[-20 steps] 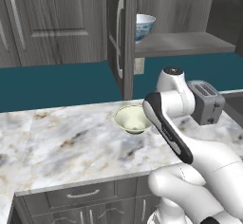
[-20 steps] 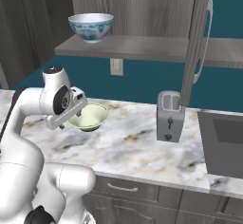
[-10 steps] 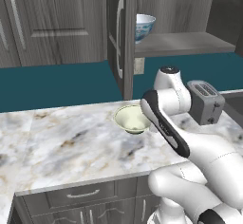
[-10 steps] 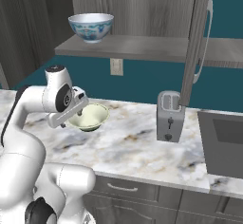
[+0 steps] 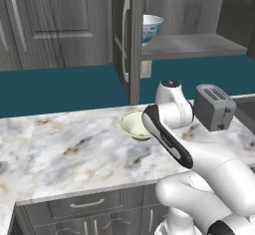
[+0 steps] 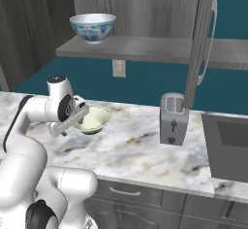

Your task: Open the cabinet. Pick the bowls from the counter and place them in the cabinet. Then close the cabinet.

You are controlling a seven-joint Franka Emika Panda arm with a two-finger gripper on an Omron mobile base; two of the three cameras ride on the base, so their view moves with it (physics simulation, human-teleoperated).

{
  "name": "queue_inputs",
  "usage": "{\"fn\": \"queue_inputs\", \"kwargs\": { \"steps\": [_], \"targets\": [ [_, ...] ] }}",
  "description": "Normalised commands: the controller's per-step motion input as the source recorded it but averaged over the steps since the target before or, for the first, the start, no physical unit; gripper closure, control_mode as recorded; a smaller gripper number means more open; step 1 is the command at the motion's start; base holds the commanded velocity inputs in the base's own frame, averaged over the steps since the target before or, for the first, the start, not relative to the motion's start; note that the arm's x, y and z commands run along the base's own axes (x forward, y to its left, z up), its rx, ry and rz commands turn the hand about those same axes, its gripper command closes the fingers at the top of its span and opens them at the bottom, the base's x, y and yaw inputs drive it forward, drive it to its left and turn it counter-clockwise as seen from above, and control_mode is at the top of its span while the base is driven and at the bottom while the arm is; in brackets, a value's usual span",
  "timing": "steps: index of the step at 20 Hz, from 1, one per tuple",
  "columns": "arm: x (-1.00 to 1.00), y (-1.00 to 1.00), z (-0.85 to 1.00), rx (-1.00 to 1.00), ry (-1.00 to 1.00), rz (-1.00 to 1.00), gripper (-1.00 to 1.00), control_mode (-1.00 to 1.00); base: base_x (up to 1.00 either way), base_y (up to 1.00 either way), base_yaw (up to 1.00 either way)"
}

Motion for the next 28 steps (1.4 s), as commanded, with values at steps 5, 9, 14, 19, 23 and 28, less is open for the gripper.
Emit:
{"fn": "queue_inputs", "kwargs": {
  "steps": [5, 9, 14, 19, 23, 28],
  "targets": [
    [0.11, 0.03, -0.23, 0.00, -0.03, 0.00, -1.00, -1.00, 0.00, 0.00, 0.00],
    [0.20, 0.00, -0.02, 0.00, 0.00, 0.01, -1.00, -1.00, 0.00, 0.00, 0.00],
    [0.30, 0.00, -0.02, 0.00, 0.00, 0.02, -1.00, -1.00, 0.00, 0.00, 0.00],
    [0.31, 0.00, -0.11, 0.00, 0.00, 0.02, -1.00, -1.00, 0.00, 0.00, 0.00],
    [0.19, 0.00, -0.19, 0.00, 0.00, 0.01, -1.00, -1.00, 0.00, 0.00, 0.00],
    [0.21, 0.00, -0.18, 0.00, 0.00, 0.01, -1.00, -1.00, 0.00, 0.00, 0.00]
  ]
}}
